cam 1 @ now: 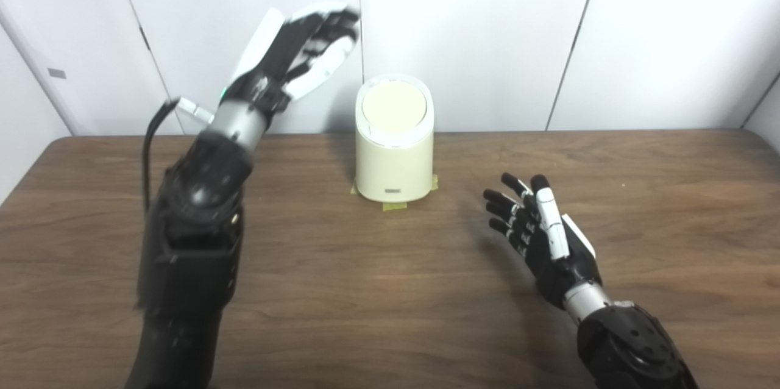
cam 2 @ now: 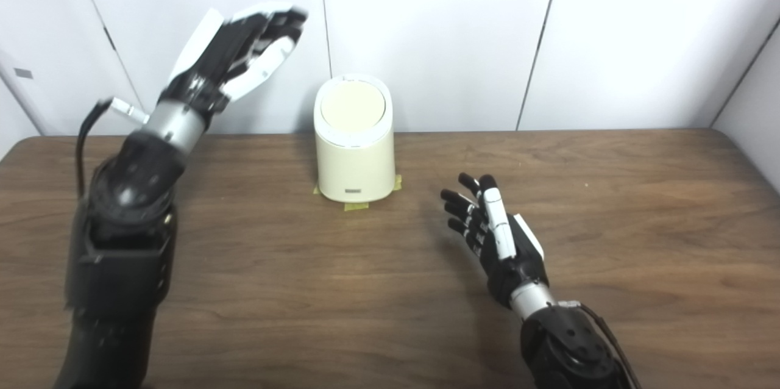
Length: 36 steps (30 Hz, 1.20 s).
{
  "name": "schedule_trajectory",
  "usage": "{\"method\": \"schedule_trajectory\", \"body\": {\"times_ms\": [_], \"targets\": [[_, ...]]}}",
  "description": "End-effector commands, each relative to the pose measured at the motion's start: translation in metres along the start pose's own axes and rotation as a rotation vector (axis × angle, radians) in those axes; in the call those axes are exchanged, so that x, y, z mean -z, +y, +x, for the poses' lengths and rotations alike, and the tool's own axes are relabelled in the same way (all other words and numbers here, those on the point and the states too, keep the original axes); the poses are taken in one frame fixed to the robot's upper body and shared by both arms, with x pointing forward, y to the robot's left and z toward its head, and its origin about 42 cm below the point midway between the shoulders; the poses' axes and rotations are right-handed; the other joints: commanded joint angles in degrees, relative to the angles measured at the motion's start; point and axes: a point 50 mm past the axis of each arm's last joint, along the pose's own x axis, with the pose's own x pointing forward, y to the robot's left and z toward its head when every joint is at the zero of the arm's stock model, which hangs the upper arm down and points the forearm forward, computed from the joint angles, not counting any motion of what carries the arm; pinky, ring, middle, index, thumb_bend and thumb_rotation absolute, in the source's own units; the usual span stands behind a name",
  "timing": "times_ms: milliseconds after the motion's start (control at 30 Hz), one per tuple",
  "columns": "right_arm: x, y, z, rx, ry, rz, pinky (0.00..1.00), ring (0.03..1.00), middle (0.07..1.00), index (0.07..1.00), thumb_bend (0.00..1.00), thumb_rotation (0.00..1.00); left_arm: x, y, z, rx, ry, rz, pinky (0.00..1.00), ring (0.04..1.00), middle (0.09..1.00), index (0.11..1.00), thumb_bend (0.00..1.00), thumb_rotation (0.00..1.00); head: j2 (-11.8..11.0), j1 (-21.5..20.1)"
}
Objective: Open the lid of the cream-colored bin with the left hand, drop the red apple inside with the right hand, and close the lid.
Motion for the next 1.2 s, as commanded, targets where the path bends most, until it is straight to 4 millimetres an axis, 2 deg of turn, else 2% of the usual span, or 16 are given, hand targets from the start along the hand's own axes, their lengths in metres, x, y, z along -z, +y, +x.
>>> {"method": "schedule_trajectory", "body": {"times_ms": [0,167,300,433,533,667,967,1167], "targets": [[-0.023,0.005,0.000,-0.028,-0.085,0.003,0.82,0.873,0.855,0.895,0.52,0.97,-0.009,0.005,-0.008,-0.063,-0.044,-0.080,0.73,0.779,0.801,0.812,0.27,0.69,0.1,0.2],[-0.025,0.005,-0.005,-0.010,-0.117,0.010,0.79,0.863,0.875,0.895,0.56,1.00,0.014,-0.004,-0.035,-0.083,0.001,-0.214,0.79,0.817,0.839,0.862,0.28,0.71,0.7,-0.1],[-0.025,0.007,-0.007,-0.002,-0.159,0.034,0.82,0.893,0.902,0.902,0.59,1.00,0.027,-0.014,-0.060,-0.130,0.030,-0.289,0.80,0.829,0.857,0.883,0.29,0.72,1.0,0.3],[-0.023,0.007,-0.006,0.005,-0.215,0.024,0.87,0.939,0.952,0.932,0.59,1.00,0.040,-0.020,-0.087,-0.122,0.069,-0.359,0.89,0.912,0.946,0.977,0.34,0.86,1.1,0.3],[-0.021,0.007,-0.005,0.001,-0.246,-0.002,0.93,0.981,0.985,0.958,0.60,1.00,0.052,-0.024,-0.110,-0.110,0.113,-0.383,0.97,0.970,0.992,0.998,0.38,0.97,1.2,0.2],[-0.020,0.005,-0.005,0.000,-0.246,-0.036,0.98,0.999,0.999,0.966,0.61,1.00,0.065,-0.027,-0.133,-0.114,0.144,-0.441,1.00,0.998,1.000,1.000,0.40,1.00,1.2,0.1],[-0.018,-0.002,-0.007,0.007,-0.233,-0.071,1.00,1.000,1.000,0.982,0.60,1.00,0.075,-0.036,-0.154,-0.142,0.177,-0.504,1.00,1.000,1.000,1.000,0.40,1.00,1.6,0.1],[-0.018,-0.003,-0.009,0.011,-0.219,-0.072,1.00,1.000,0.997,0.972,0.60,1.00,0.082,-0.041,-0.157,-0.173,0.182,-0.516,1.00,1.000,1.000,1.000,0.41,1.00,1.9,-0.8]]}}
